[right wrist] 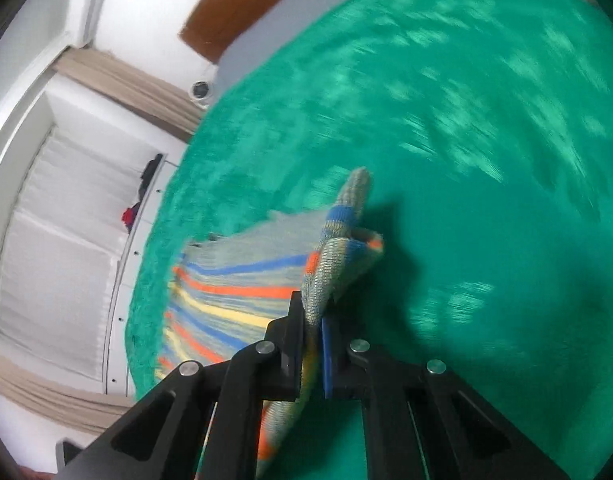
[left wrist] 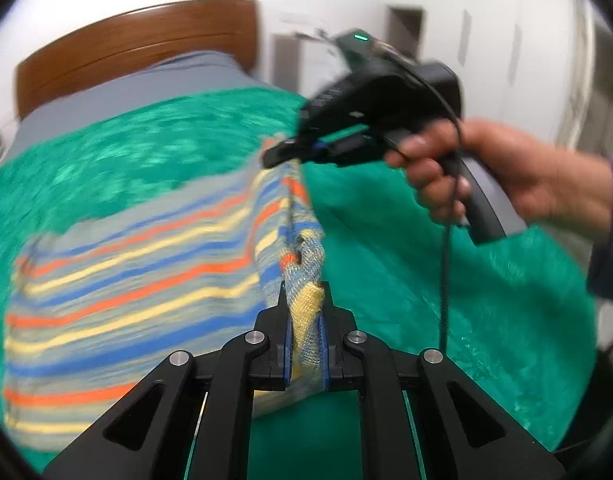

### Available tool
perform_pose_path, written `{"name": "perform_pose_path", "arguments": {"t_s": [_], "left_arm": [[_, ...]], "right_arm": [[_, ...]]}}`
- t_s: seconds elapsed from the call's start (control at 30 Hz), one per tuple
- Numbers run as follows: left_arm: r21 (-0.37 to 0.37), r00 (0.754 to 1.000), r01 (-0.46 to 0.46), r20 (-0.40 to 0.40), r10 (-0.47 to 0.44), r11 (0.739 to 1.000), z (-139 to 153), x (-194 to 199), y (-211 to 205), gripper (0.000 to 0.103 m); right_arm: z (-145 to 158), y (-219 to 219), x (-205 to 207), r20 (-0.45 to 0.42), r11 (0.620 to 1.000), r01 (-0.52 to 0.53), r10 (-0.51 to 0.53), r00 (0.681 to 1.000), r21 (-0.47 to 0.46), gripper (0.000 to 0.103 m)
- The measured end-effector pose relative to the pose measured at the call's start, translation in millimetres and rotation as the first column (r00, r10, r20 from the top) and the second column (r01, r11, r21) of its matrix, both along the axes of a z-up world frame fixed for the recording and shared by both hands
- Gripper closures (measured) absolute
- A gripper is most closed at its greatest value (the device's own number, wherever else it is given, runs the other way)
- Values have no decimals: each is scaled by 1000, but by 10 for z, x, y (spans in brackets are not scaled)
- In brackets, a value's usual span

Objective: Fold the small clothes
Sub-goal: 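Grasp the folded sweater's side edge with both grippers and fold it over lengthwise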

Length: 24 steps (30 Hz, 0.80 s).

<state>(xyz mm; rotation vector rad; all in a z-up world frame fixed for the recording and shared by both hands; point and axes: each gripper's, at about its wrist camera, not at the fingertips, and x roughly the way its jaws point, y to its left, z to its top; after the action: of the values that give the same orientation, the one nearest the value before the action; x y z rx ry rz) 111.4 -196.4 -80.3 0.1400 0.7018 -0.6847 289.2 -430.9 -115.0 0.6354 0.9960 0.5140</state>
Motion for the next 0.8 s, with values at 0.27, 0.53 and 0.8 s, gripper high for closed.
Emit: {"name": "perform_pose_path", "arguments": {"t_s": [0.27, 0.53, 0.8], "left_arm": [[-93, 956, -285, -94, 276, 954, 144, 263, 1355, 95], [-53, 871, -467, -199, 449, 883, -193, 339, 2155, 95], [25, 843, -497, -225, 489, 868, -273, 338, 2392, 31]], "right_arm": [[539, 1507, 539, 83, 982, -189, 190, 978, -22, 96], [219, 2915, 935, 35, 952, -299, 302, 953, -69, 96], [101, 3185, 791, 56, 946, -323, 325, 944, -30, 76]]}}
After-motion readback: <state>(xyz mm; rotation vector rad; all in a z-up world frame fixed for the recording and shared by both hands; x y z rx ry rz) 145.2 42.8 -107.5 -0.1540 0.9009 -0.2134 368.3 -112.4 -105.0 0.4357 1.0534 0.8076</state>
